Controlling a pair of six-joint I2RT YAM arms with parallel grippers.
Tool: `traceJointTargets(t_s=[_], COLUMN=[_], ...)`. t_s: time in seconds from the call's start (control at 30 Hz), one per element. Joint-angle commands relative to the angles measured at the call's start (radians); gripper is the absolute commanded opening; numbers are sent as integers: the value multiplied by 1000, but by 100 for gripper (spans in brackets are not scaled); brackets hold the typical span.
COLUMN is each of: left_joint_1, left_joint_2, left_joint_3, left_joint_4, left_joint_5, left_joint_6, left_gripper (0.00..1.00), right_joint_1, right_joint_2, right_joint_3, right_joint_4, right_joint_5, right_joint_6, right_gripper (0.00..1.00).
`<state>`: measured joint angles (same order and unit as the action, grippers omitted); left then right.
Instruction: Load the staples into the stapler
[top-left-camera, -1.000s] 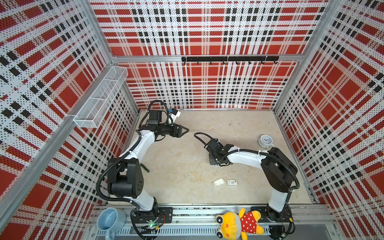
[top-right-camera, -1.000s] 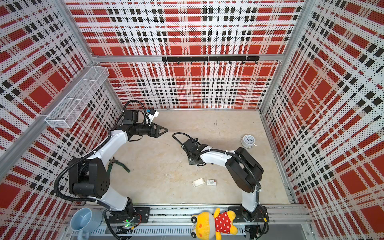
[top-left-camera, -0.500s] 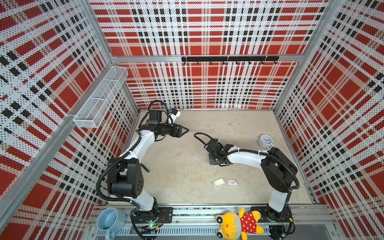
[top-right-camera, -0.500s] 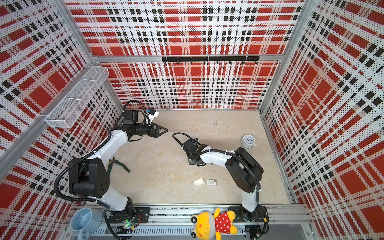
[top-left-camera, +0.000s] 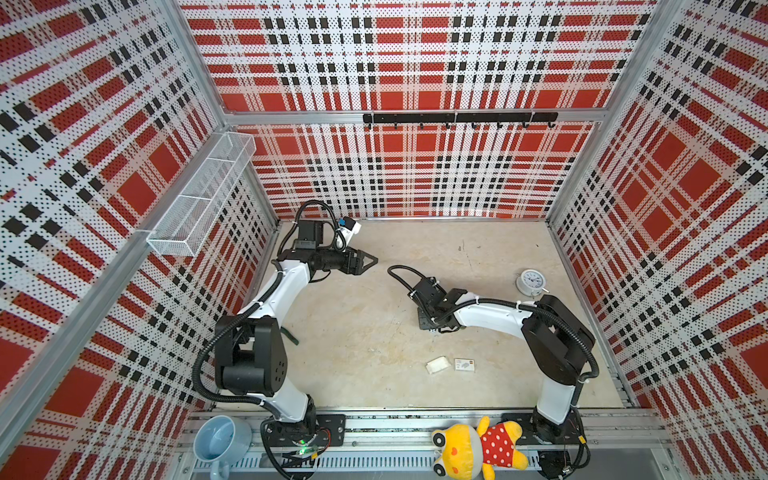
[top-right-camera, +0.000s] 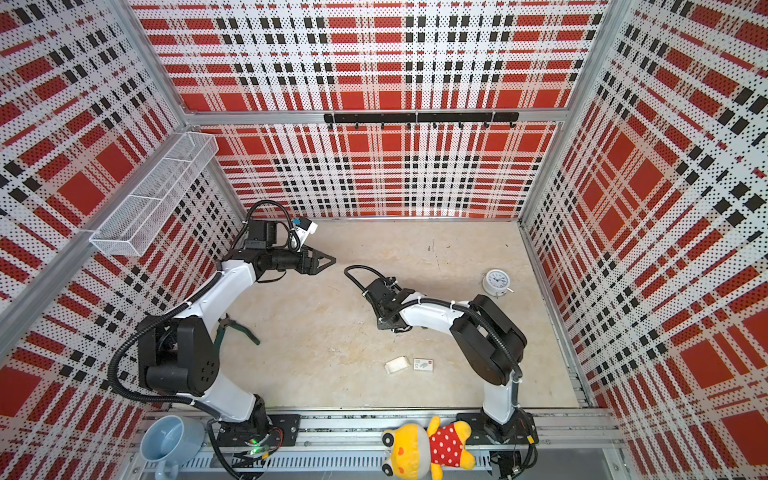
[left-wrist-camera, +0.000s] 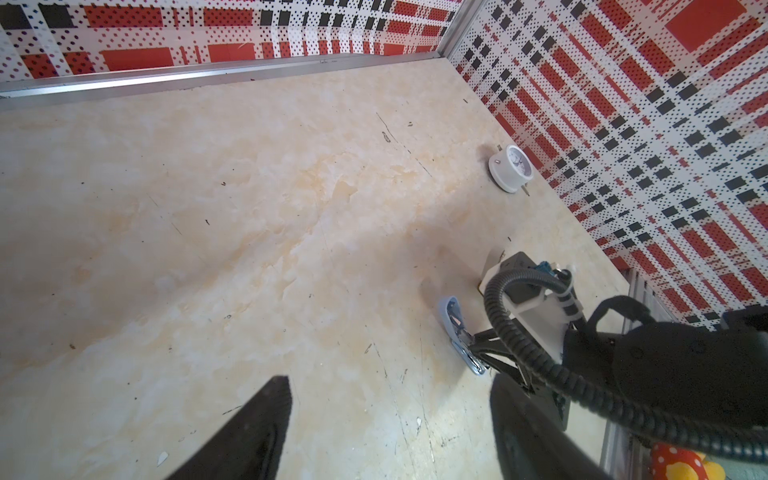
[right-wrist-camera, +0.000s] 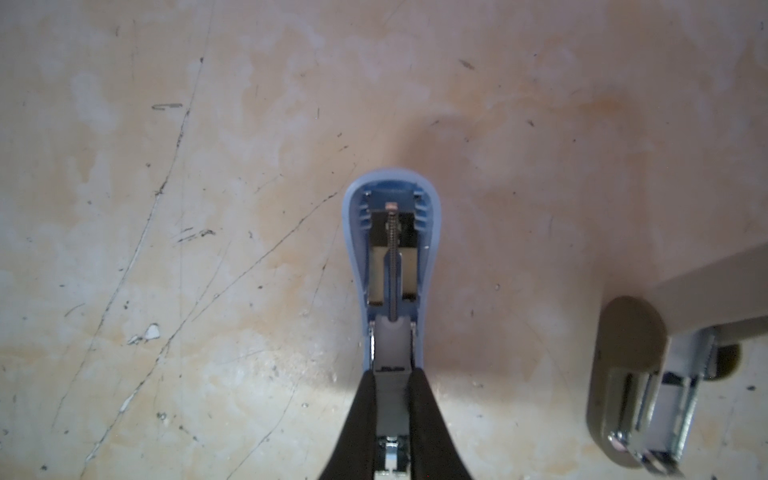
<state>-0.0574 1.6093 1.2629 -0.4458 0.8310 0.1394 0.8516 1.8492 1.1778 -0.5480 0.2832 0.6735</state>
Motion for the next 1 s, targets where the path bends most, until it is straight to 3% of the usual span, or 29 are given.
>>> traceJointTargets(t_s=[0.0,0.97], left_joint_1=[10,11], left_joint_2=[-5,-16], left_joint_3=[15,15], left_joint_4=[-5,-5], left_joint_5=[17,15], left_joint_6=[8,4], left_gripper=[78,78], right_joint_1=[7,16], right_joint_2=[13,-8], right_joint_3=[2,-15], right_joint_4=[-7,5], right_joint_5=[9,16], right_joint_6=[9,16], right_gripper=[16,22])
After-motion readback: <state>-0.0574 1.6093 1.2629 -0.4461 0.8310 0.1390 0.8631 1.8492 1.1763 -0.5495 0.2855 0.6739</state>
